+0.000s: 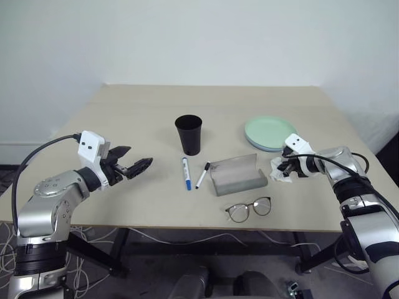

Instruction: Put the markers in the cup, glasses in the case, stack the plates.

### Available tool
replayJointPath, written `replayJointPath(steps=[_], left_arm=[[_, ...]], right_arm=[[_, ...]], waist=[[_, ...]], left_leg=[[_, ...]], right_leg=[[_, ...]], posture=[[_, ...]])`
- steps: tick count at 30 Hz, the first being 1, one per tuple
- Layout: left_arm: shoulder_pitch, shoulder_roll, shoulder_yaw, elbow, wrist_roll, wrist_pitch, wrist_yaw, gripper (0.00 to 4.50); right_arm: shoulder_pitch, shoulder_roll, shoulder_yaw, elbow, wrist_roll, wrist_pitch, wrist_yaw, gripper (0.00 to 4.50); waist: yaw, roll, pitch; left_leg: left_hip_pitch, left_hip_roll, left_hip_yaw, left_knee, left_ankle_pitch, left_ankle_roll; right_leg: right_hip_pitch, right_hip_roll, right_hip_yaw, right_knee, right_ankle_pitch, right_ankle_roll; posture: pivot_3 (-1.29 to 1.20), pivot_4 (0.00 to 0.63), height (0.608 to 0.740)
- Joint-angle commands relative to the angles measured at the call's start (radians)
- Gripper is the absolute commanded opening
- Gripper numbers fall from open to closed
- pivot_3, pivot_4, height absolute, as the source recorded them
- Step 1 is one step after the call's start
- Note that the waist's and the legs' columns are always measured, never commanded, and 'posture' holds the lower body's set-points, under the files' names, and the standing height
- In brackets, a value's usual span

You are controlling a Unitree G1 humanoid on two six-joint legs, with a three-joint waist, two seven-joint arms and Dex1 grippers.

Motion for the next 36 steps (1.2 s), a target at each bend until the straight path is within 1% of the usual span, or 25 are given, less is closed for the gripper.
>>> replayJointPath(steps=[1, 3, 9, 14, 17, 23, 26, 29, 32, 33, 36], left_arm=[[-0.030, 0.008, 0.004, -0.009, 0.004, -0.018, 0.000, 4.50], [-0.033, 0.008, 0.003, -0.005, 0.005, -0.020, -0.001, 4.50], [-0.043, 0.008, -0.002, 0.004, 0.006, -0.023, -0.001, 4.50], [-0.043, 0.011, 0.001, 0.001, 0.003, -0.022, 0.002, 4.50], [-0.037, 0.012, 0.006, -0.005, 0.001, -0.021, 0.004, 4.50], [-0.022, 0.015, 0.017, -0.017, -0.003, -0.018, 0.008, 4.50], [-0.019, 0.017, 0.020, -0.019, -0.005, -0.017, 0.009, 4.50], [-0.018, 0.018, 0.021, -0.022, -0.006, -0.015, 0.009, 4.50], [-0.017, 0.019, 0.022, -0.024, -0.007, -0.013, 0.007, 4.50], [-0.019, 0.019, 0.022, -0.024, -0.007, -0.012, 0.007, 4.50], [-0.023, 0.020, 0.019, -0.020, -0.005, -0.012, 0.005, 4.50]], right_arm=[[-0.063, -0.014, -0.016, -0.027, 0.001, -0.106, -0.057, 0.03], [-0.098, 0.001, -0.034, 0.006, 0.011, -0.140, -0.098, 0.03], [-0.249, 0.094, -0.119, 0.208, 0.035, -0.308, -0.398, 0.03], [-0.323, 0.150, -0.105, 0.344, -0.017, -0.447, -0.642, 0.03], [-0.348, 0.173, -0.093, 0.397, -0.039, -0.489, -0.735, 0.03], [-0.365, 0.194, -0.055, 0.453, -0.096, -0.532, -0.838, 0.03], [-0.365, 0.199, -0.046, 0.466, -0.110, -0.546, -0.867, 0.66], [-0.364, 0.202, -0.040, 0.471, -0.121, -0.565, -0.908, 1.61], [-0.364, 0.202, -0.039, 0.473, -0.128, -0.574, -0.921, 2.68], [-0.364, 0.199, -0.040, 0.472, -0.126, -0.578, -0.917, 2.93], [-0.369, 0.187, -0.040, 0.465, -0.124, -0.591, -0.902, 2.93]], waist=[[0.000, 0.000, 0.000], [0.000, 0.000, 0.000], [-0.001, 0.000, 0.000], [0.001, 0.000, 0.000], [0.000, 0.000, 0.000], [-0.001, 0.000, 0.000], [-0.001, 0.000, 0.000], [-0.001, 0.000, 0.000], [-0.001, 0.000, 0.000], [-0.001, 0.000, 0.000], [-0.001, 0.000, 0.000]], left_leg=[[0.000, 0.000, 0.000, 0.000, 0.000, 0.000], [0.000, 0.000, 0.000, 0.000, 0.000, 0.000], [0.000, 0.001, 0.000, 0.000, 0.000, 0.000], [0.000, 0.001, 0.000, -0.001, 0.000, -0.001], [0.000, 0.001, 0.001, -0.001, 0.000, -0.001], [0.001, 0.001, 0.001, -0.004, 0.002, -0.003], [0.001, 0.001, 0.001, -0.008, 0.003, -0.005], [0.001, 0.002, 0.001, -0.009, 0.004, -0.007], [0.001, 0.002, 0.001, -0.010, 0.005, -0.006], [0.001, 0.002, 0.001, -0.010, 0.005, -0.006], [0.001, 0.002, 0.001, -0.010, 0.006, -0.006]], right_leg=[[0.000, 0.000, 0.000, 0.000, 0.000, 0.000], [0.000, 0.000, 0.000, 0.000, 0.000, 0.000], [-0.001, 0.001, -0.001, 0.000, 0.001, -0.001], [-0.001, 0.001, -0.001, 0.000, 0.003, -0.006], [-0.001, 0.002, 0.001, 0.000, 0.003, -0.006], [-0.004, 0.003, 0.002, 0.000, 0.004, -0.007], [-0.005, 0.003, 0.002, 0.000, 0.004, -0.008], [-0.006, 0.003, 0.002, 0.000, 0.005, -0.009], [-0.006, 0.003, 0.002, 0.000, 0.005, -0.009], [-0.006, 0.003, 0.002, 0.000, 0.005, -0.009], [-0.006, 0.003, 0.002, 0.000, 0.005, -0.009]], posture=[[0.00, 0.000, 0.727], [0.00, 0.000, 0.727], [0.00, 0.000, 0.727], [0.00, 0.000, 0.727], [0.00, 0.000, 0.727], [0.00, 0.000, 0.727], [0.00, 0.000, 0.727], [0.00, 0.000, 0.727], [0.00, 0.000, 0.727], [0.00, 0.000, 0.727], [0.00, 0.000, 0.727]])
